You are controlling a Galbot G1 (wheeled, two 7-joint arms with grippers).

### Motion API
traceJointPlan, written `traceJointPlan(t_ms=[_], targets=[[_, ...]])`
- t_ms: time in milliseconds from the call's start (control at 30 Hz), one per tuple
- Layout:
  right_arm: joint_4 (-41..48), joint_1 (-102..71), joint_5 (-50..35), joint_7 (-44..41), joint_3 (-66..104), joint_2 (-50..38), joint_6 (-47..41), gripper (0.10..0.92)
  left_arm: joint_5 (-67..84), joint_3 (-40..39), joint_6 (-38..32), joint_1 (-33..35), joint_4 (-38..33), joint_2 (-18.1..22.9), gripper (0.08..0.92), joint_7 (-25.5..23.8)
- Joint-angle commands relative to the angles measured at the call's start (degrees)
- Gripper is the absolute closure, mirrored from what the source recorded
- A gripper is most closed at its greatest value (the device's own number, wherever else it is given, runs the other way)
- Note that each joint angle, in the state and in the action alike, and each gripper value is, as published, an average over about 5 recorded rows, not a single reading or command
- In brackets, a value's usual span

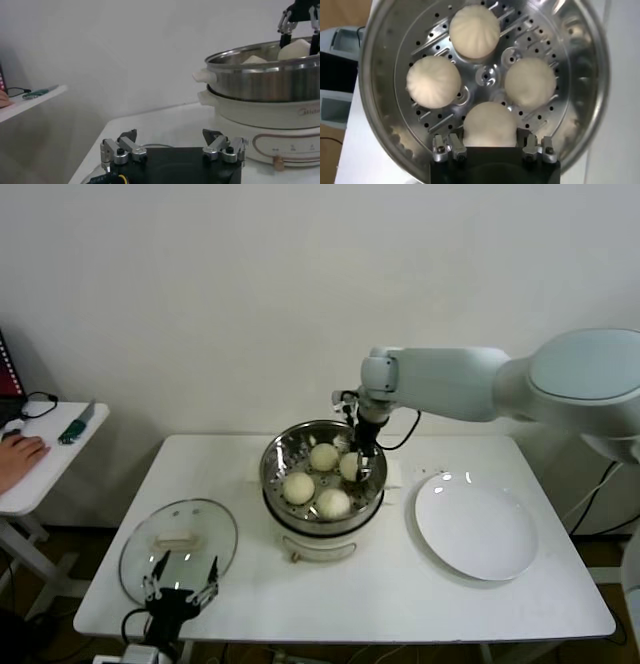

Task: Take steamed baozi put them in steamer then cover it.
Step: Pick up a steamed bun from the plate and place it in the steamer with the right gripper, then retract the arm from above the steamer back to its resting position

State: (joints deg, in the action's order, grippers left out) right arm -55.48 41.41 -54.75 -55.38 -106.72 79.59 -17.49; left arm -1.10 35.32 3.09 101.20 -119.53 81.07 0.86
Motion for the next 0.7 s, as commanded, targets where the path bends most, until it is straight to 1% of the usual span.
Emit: traceJointPlan(t_ms=[33,100,300,533,700], targets=[[0.5,-2.5,1.6,0.7,-0.8,1.3,-0.2,0.344,0.1,-0.1,0.0,-0.1,0.3,-0.1,0.177,0.0],[0.5,-2.6,1.9,0.7,-0.7,1.4,-0.4,0.328,0.1,-0.1,-0.1,0.0,0.3,-0.1,0.177,0.0],[0.2,-1.6,2.3,-0.3,0.2,0.9,-0.8,0.215,0.1,0.0,-0.1,0.1,0.3,-0.2,0.177,0.0],[0.1,1.5,3.2,-2.2,2.6,-1.5,0.0,0.203,0.3,0.3,-0.1,-0.2,0.2,-0.6,0.177,0.2],[0.0,3.3,3.0,-1.8,8.5,-6.1,1.7,0.202,0.0,1.0,-0.2,-1.2,0.3,-0.6,0.177,1.1]])
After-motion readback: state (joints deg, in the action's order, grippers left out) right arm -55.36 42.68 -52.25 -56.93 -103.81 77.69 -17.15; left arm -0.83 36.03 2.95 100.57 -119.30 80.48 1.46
